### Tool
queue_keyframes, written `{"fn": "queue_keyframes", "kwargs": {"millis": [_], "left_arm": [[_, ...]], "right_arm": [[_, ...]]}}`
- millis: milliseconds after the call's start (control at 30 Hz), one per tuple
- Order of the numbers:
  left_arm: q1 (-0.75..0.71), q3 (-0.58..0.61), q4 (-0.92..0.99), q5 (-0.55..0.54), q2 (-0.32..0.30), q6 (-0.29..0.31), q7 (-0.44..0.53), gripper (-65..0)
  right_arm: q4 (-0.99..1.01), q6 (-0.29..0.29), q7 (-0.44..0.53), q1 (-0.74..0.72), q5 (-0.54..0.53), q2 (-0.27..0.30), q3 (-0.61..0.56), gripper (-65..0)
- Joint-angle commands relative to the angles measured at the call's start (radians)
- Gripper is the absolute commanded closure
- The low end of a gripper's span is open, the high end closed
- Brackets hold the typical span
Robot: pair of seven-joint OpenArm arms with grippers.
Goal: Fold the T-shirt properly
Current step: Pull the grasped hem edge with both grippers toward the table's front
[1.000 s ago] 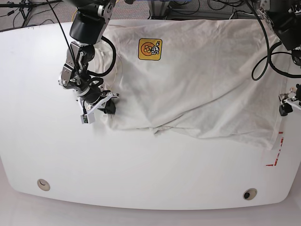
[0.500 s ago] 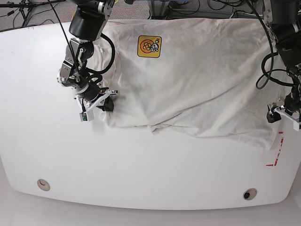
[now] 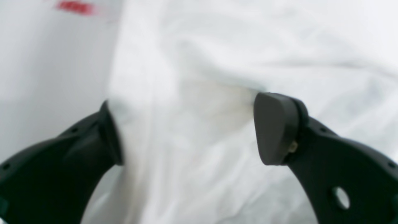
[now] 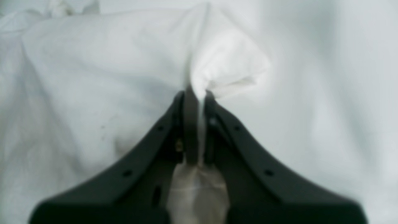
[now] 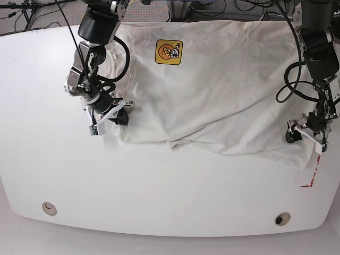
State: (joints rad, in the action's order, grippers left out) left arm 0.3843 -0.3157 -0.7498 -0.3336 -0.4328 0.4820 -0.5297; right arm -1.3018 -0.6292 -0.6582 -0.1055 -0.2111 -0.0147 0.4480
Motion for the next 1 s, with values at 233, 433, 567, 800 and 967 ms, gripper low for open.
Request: {"fn": "queue_keyframes", "kwargs": {"millis": [233,433,567,800,967], "left_arm": [[0.009,0.057,-0.007,-0.005,0.010,0.002,-0.014,-28.6],[0.008,0.060,-0.007,-0.005,0.010,0.002,-0.014,0.0],[0.008,0.062,-0.014,-0.005,0.010,0.002,-0.014,0.0],[0.006,0.059,-0.017,-0.009,0.009,0.008,-0.034,0.0],[-0.041,0.057,-0.096,-0.009,0.007,0.008,-0.060,0.0]], "right_arm": [[-0.014,-0.001,-0.016,-0.009,0.012,0.003,0.001,0.0],[-0.014,-0.001,-0.016,-0.009,0.012,0.003,0.001,0.0],[-0.045,-0.001,-0.016,-0.003,0.012,0.003,0.001,0.0],[-0.135,0.004,-0.016,0.040,0.011,0.000,0.001,0.0],[-0.198,0.004,-0.065,0.060,0.011,0.000,0.002,0.0]]}}
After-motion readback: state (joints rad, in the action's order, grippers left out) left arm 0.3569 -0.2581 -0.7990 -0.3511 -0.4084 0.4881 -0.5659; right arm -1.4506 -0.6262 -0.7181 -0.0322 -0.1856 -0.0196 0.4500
